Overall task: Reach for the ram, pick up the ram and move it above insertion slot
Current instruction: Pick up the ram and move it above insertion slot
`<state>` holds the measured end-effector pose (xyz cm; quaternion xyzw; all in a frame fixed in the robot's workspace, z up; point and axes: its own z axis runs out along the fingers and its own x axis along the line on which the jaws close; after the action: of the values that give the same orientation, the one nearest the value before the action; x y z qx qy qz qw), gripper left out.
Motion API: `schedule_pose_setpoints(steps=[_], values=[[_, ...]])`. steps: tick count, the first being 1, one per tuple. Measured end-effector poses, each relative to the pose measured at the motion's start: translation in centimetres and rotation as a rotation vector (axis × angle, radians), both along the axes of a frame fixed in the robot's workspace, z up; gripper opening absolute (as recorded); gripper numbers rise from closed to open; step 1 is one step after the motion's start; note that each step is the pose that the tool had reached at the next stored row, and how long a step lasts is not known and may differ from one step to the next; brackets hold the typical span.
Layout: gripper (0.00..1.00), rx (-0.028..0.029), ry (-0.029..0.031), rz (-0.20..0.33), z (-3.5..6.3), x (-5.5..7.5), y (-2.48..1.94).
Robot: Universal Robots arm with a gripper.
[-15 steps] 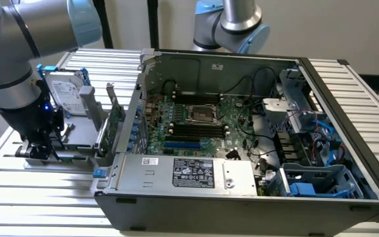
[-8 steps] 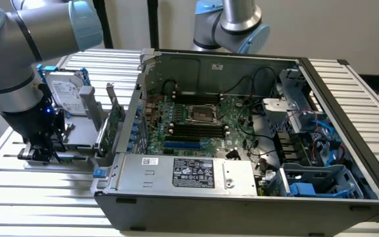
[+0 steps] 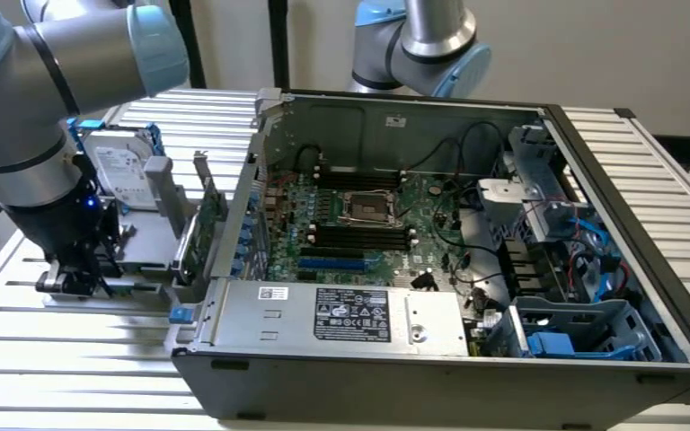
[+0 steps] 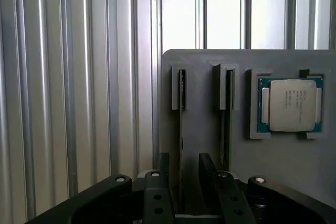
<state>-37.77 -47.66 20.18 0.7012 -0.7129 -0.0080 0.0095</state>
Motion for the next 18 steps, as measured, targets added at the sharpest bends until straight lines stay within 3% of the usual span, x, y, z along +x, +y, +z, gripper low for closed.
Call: schedule_pose_setpoints(steps=[18], values=[[0.36, 0.0, 0.0001, 0.005, -0.55, 0.3, 0.0]])
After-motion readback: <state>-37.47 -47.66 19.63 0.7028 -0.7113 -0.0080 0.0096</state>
